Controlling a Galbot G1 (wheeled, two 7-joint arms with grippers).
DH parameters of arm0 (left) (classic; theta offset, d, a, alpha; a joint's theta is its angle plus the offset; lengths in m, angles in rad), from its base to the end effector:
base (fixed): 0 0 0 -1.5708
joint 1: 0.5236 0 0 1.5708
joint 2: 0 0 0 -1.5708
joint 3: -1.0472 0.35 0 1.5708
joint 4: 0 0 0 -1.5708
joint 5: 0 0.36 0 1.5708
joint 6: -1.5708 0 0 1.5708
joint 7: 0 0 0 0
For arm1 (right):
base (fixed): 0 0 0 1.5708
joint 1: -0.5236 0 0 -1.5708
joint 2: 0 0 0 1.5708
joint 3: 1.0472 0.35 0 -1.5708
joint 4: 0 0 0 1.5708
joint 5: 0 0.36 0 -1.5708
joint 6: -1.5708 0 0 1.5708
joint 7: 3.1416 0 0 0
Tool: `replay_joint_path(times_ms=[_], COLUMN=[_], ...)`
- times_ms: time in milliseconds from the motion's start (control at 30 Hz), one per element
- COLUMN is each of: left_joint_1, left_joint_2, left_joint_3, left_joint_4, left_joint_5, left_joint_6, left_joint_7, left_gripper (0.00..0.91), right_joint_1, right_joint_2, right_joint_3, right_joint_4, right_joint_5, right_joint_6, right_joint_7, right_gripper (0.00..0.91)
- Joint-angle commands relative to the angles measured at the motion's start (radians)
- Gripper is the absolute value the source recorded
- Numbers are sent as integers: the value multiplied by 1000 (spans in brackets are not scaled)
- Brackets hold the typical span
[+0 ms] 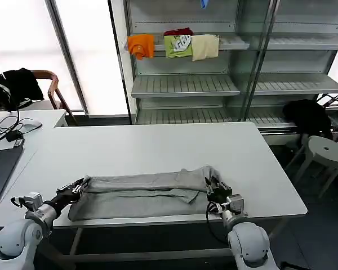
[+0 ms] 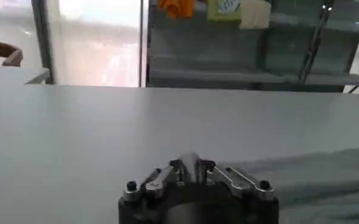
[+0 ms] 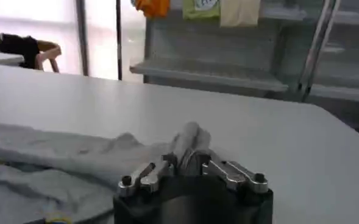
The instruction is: Fold and organize the clothes.
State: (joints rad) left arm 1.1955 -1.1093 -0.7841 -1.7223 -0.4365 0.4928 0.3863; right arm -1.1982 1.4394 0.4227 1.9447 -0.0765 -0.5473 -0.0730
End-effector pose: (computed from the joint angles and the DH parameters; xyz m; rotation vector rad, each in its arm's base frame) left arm 0.3070 0.2137 -0.2723 -0.2878 -2.7393 0.0840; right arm 0.2964 0.0048 -0.2687 0.2027 -2.7900 0.2721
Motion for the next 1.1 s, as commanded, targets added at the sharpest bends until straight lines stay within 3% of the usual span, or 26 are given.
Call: replay_joint_path(times_ms=[33,167,267,333,433,733,933,1033,1067,1100], left_joint_1=[18,35,67,94,119,126,123,127,128,127], left_joint_2=[-11,-26,-59,-91,-130,-178,-185,-185,-187,-189], left_joint_3=[-4,-13,-22,-20,-9,3,7,12,14,15], left_joint_4=[-8,-40,-83,-111,-143,-152,-148,-146,-144,-143], left_joint_5=[49,46,31,32,34,70,94,105,108,110], left_joint_6=[-6,-13,-23,-25,-22,-32,-31,-34,-36,-37], left_joint_7=[-14,-34,-82,-142,-189,-262,-270,-268,-267,-267], left_gripper=[907,907,907,907,907,907,776,675,584,584], right_joint_1=[-22,-30,-33,-14,36,110,102,103,102,102], right_joint_2=[-11,-14,-19,-21,-26,-43,-35,-37,-37,-37], right_joint_3=[13,35,63,110,147,152,143,144,145,145], right_joint_4=[1,27,73,132,170,182,173,171,171,171], right_joint_5=[-115,-93,5,227,386,403,388,385,384,384], right_joint_6=[-15,-11,7,38,55,27,29,29,28,28], right_joint_7=[40,42,48,59,79,80,82,84,84,84], right_gripper=[907,907,907,907,907,907,907,907,907,907])
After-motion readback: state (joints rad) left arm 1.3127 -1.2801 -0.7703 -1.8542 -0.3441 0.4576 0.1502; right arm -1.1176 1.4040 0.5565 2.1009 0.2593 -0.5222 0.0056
